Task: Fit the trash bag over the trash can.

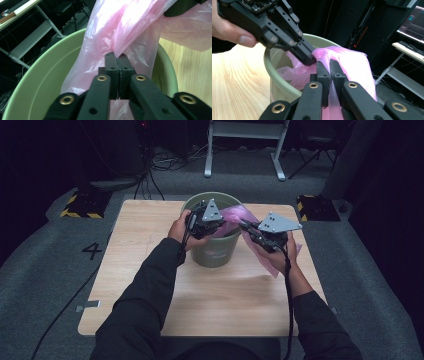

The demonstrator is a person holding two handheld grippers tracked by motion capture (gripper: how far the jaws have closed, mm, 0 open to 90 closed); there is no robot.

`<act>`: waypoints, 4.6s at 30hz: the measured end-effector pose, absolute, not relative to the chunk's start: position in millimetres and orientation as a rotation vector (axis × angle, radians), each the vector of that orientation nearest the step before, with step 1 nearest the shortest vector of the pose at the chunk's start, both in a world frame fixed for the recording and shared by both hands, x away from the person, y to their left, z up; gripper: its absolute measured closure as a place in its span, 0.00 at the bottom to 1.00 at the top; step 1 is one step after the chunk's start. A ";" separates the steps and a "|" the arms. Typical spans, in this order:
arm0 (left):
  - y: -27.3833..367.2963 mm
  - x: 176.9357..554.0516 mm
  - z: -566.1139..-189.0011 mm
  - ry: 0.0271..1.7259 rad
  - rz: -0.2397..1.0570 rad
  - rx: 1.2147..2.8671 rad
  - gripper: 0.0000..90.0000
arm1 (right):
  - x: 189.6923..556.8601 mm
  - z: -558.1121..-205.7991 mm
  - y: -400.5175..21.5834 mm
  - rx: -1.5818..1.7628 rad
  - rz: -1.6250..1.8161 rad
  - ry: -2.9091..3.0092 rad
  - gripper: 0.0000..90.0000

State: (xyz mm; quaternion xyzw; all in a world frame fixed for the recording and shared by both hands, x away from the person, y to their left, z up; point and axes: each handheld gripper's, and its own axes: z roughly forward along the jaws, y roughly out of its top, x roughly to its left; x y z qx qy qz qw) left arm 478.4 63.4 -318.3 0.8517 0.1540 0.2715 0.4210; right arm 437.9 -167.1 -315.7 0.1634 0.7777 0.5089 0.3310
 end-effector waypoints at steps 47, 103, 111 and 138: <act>114.3 485.0 -320.5 0.604 0.664 2.005 0.39 | 426.4 -329.1 -248.0 0.593 1.235 2.032 0.97; 35.6 455.1 -313.2 0.349 0.843 2.117 0.91 | 428.7 -290.8 -182.1 0.466 1.210 2.095 0.90; 56.4 461.6 -311.9 0.404 0.814 2.096 0.99 | 421.8 -295.5 -192.6 0.475 1.228 2.068 0.50; 120.0 466.5 -317.6 0.516 0.747 2.066 0.99 | 413.8 -307.3 -215.8 0.509 1.276 2.029 0.40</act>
